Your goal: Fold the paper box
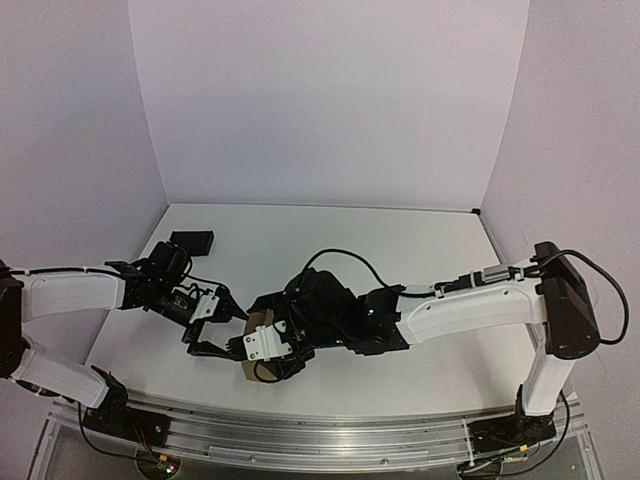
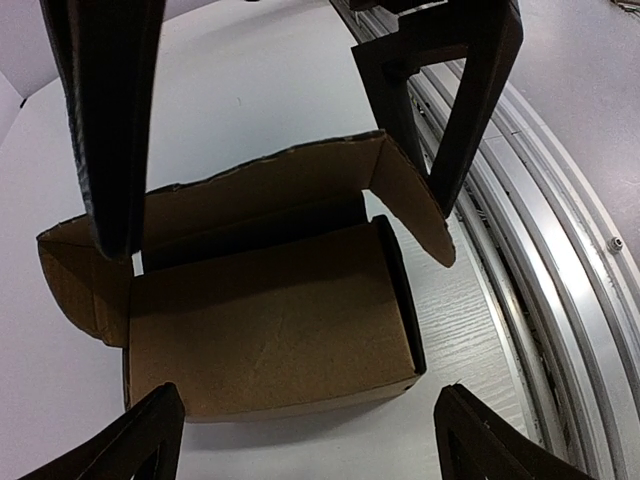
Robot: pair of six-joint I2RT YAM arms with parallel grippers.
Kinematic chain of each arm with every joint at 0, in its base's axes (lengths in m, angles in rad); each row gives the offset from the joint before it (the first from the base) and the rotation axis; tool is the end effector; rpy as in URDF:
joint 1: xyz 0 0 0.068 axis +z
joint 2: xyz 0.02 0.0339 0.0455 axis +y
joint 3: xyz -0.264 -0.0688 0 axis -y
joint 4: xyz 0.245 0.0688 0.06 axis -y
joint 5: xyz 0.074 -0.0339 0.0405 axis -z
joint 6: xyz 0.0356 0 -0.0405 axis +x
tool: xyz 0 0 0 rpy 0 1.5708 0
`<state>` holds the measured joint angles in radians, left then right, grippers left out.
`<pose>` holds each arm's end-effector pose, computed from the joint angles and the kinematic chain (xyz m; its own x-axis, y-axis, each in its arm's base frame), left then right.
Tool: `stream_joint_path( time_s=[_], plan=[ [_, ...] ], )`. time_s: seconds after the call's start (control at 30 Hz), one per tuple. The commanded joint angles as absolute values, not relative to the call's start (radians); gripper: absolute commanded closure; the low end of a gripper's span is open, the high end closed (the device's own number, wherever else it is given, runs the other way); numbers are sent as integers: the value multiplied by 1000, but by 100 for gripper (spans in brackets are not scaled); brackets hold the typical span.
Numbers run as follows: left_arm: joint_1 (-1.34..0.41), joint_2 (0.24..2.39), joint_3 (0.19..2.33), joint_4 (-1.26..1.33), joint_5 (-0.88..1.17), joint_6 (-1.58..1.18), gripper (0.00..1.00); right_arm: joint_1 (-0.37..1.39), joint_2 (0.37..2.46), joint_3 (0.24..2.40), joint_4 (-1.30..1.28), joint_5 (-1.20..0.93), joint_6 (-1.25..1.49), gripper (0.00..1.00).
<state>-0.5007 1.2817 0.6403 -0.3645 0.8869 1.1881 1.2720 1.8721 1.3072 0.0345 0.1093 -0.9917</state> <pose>0.1873 -0.1339 0.1865 0.3423 0.4808 -0.8072 0.9365 -0.2435 0.2521 0.1308 0.4115 0.2298 0.6904 -0.5848 -0.4259 -0.6294 -0.1953 -0.7522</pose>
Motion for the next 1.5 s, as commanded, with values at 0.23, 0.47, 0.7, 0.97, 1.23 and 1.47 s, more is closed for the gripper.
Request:
stream_joint_path(
  time_s=[0.23, 0.47, 0.7, 0.97, 1.23, 1.47],
  plan=[
    [-532, 1295, 594, -365, 934, 1293, 16, 1270, 1895, 1342, 128, 248, -992, 2],
    [-556, 1306, 587, -364, 918, 1324, 17, 1270, 1908, 1359, 138, 285, -967, 2],
    [-563, 1295, 578, -384, 910, 1353, 17, 1270, 1899, 1372, 144, 339, -927, 4],
    [-563, 1293, 576, -385, 890, 1350, 18, 1254, 1859, 1414, -19, 123, -939, 12],
    [-563, 1284, 561, -372, 880, 1372, 17, 1247, 1879, 1434, -78, 240, -849, 27],
    [-563, 1282, 557, -371, 879, 1378, 17, 1247, 1883, 1424, -78, 198, -861, 26]
  ],
)
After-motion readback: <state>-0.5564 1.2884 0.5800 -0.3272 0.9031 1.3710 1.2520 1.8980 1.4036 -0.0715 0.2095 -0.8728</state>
